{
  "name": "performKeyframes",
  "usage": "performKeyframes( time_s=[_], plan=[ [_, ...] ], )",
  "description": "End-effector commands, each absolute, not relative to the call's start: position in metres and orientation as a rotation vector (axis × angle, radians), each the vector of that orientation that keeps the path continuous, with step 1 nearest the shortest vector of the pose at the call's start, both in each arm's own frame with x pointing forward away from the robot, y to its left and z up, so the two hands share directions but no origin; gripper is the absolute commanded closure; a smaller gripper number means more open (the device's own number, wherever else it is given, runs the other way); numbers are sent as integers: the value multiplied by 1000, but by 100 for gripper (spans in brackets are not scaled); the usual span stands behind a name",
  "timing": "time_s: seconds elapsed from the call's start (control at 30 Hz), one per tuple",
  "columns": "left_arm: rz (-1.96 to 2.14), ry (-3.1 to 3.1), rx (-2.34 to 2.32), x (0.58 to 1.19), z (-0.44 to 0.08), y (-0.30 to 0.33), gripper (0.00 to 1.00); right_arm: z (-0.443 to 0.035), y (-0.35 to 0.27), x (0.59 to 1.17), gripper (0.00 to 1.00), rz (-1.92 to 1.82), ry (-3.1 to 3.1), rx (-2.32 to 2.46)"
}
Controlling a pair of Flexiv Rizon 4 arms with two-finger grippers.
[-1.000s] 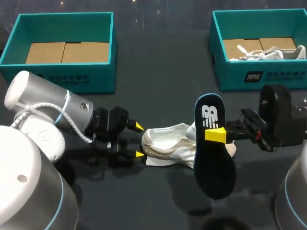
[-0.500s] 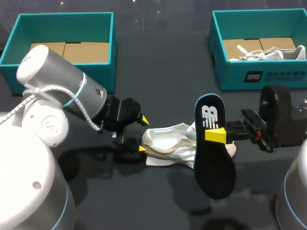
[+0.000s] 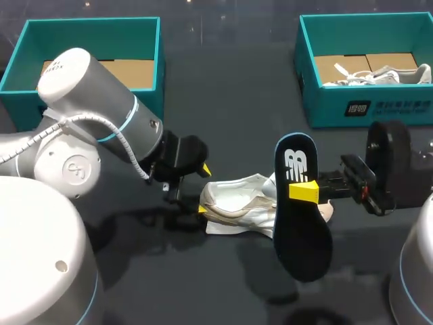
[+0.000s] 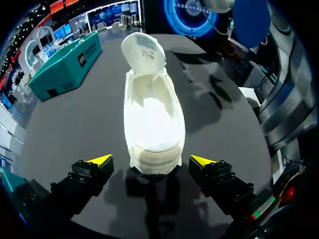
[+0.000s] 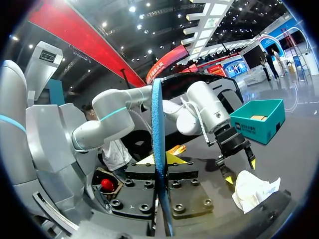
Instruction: Take the shoe out of the shoebox, open the shoe tongue, remove and reinsert the insole, then place the shoe into the shoebox
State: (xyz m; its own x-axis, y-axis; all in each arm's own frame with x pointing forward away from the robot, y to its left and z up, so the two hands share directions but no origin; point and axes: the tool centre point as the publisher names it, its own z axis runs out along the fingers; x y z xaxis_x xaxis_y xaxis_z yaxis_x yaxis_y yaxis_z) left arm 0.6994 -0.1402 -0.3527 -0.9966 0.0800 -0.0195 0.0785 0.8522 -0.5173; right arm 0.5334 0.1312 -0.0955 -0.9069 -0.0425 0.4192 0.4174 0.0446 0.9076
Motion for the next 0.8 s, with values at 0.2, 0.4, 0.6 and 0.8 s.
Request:
performKeyframes(
  time_s=[0.2, 0.4, 0.6, 0.8],
  plan=[
    [458, -3104, -131, 700, -334, -154, 0, -92, 129, 525, 100, -1947, -2064, -497],
    [346, -3116, -143, 699, -331, -160, 0, -92, 129, 525, 100, -1947, -2064, -497],
    [314, -3120, -154, 698, -331, -164, 0, -92, 129, 525, 100, -1947, -2064, -497],
    [317, -3146, -157, 706, -322, -176, 0, -92, 129, 525, 100, -1947, -2064, -497]
  ],
)
